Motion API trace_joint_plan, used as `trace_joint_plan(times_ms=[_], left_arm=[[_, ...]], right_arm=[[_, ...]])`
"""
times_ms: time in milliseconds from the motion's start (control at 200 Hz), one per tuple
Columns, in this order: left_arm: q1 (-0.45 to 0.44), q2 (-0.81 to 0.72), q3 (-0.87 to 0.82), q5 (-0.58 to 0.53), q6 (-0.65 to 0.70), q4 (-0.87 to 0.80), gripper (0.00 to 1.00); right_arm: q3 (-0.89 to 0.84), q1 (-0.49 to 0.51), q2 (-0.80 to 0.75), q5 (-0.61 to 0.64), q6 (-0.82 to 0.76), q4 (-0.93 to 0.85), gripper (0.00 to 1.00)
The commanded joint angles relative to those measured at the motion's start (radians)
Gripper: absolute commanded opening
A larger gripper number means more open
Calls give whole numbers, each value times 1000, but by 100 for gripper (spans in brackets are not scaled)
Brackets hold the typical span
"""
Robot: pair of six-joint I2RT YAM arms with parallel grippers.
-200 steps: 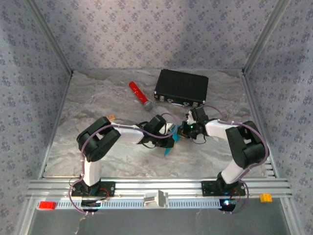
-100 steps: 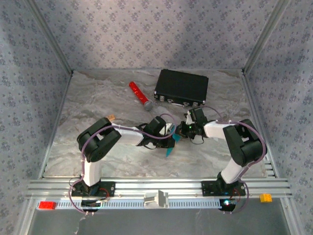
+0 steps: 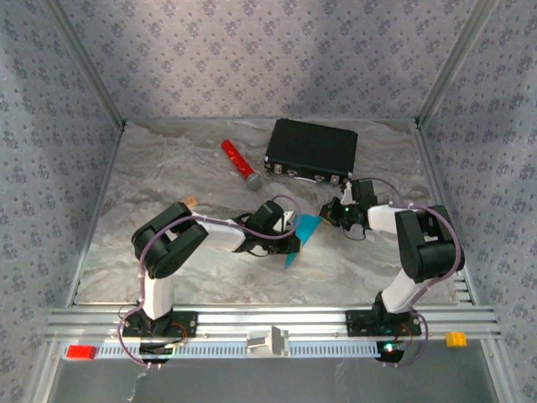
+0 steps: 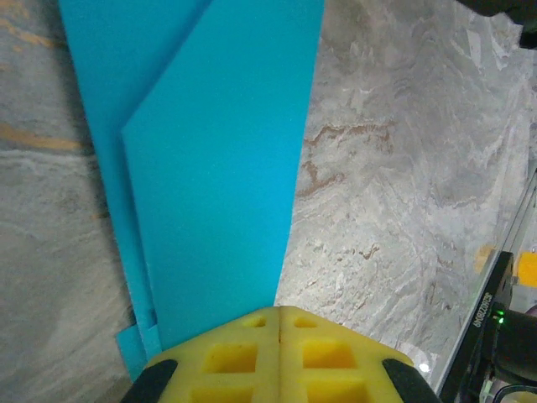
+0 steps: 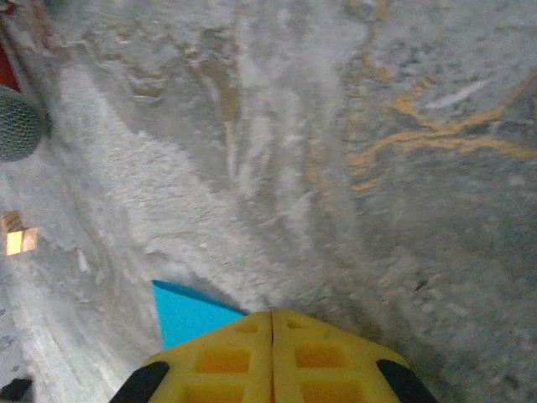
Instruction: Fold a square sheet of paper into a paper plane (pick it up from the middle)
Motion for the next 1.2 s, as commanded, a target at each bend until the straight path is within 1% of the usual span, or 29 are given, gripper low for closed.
trace_joint_plan(times_ms=[0, 150, 240, 335, 475, 680, 790, 899, 1194], left_arm=[[-12, 26, -51, -45, -36, -74, 0], [-12, 41, -54, -58, -106, 5, 0], [-14, 58, -65, -64, -153, 87, 0], [-13, 71, -64, -84, -177, 111, 0], [-12, 46, -77, -118, -180, 106, 0], [-15, -11, -97, -138, -164, 121, 0], [-21, -43, -78, -157, -133, 86, 0], [-26, -88, -65, -176, -120, 51, 7], [-14, -229, -90, -230, -85, -36, 19]], right_arm=[[-22, 14, -100, 23, -8, -26, 8], [-64, 37, -173, 59, 0, -62, 10], [-79, 47, -188, 79, 40, -99, 10], [-84, 62, -192, 54, 54, -110, 11], [-98, 99, -212, 87, 70, -129, 12], [-115, 136, -204, 87, 91, -108, 14], [-114, 141, -202, 80, 87, -108, 14], [-119, 149, -213, 72, 83, -112, 15], [-140, 172, -240, 69, 92, -134, 16]])
